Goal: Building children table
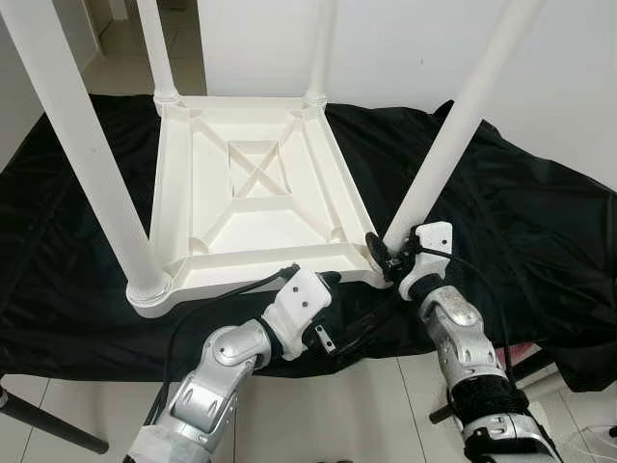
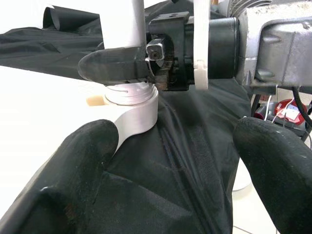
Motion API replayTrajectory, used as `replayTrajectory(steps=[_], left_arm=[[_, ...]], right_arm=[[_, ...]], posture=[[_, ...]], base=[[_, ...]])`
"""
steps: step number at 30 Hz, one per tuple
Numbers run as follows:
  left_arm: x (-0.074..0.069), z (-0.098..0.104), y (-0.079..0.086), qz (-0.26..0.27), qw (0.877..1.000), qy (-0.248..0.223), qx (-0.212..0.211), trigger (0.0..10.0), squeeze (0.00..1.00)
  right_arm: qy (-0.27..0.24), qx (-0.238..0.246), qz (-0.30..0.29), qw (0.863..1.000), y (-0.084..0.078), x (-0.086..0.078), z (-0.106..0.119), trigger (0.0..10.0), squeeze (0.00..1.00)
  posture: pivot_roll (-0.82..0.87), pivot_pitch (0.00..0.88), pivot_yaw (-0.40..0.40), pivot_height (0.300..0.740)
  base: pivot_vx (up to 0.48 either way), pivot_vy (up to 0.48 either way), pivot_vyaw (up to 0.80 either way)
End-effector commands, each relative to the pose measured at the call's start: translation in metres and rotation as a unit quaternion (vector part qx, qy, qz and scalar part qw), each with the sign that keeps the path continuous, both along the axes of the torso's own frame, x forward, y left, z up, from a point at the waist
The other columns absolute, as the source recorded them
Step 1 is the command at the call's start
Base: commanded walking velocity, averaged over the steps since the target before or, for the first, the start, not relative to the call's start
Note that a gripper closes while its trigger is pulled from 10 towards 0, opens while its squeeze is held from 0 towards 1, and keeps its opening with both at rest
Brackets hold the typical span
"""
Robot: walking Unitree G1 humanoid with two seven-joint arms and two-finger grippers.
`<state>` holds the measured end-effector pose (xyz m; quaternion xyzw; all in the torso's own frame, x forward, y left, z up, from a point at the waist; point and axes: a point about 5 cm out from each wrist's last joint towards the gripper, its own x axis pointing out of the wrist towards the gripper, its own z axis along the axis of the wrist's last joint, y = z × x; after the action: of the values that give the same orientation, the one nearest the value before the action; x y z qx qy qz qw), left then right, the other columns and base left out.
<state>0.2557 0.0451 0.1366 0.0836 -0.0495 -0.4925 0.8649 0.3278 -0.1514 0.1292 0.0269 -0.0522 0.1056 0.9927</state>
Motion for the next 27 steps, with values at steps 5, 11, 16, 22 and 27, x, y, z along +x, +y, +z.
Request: replayTrajectory(steps=[5, 11, 16, 22, 27], left_arm=[[-0.001, -0.001, -0.003, -0.003, 1.0, -0.002, 0.002, 10.0, 0.0], [-0.001, -0.001, -0.005, -0.003, 1.0, -0.002, 0.0, 10.0, 0.0], [-0.001, -0.001, -0.005, -0.003, 1.0, -0.002, 0.0, 10.0, 0.0], [-0.002, -0.002, -0.005, 0.0, 1.0, -0.001, -0.001, 10.0, 0.0], [-0.003, -0.002, -0.004, 0.002, 1.0, -0.001, -0.001, 10.0, 0.0]], right_arm=[[0.054, 0.033, -0.106, 0.992, 0.015, -0.014, -0.02, 10.0, 0.0], [0.056, 0.048, -0.171, 0.982, 0.027, -0.013, -0.014, 10.0, 0.0], [0.038, 0.051, -0.159, 0.985, 0.022, -0.013, -0.008, 10.0, 1.0], [0.005, 0.046, -0.128, 0.991, 0.021, -0.024, -0.001, 10.0, 1.0], [-0.005, 0.039, -0.125, 0.991, 0.018, -0.031, -0.002, 10.0, 1.0]], posture=[[-0.03, 0.082, -0.073, 0.74], [-0.03, 0.081, -0.075, 0.74], [-0.03, 0.082, -0.079, 0.74], [-0.02, 0.083, -0.087, 0.74], [-0.02, 0.084, -0.09, 0.74]], base=[[0.0, 0.0, 0.0], [0.0, 0.0, 0.0], [0.0, 0.0, 0.0], [0.0, 0.0, 0.0], [0.0, 0.0, 0.0]])
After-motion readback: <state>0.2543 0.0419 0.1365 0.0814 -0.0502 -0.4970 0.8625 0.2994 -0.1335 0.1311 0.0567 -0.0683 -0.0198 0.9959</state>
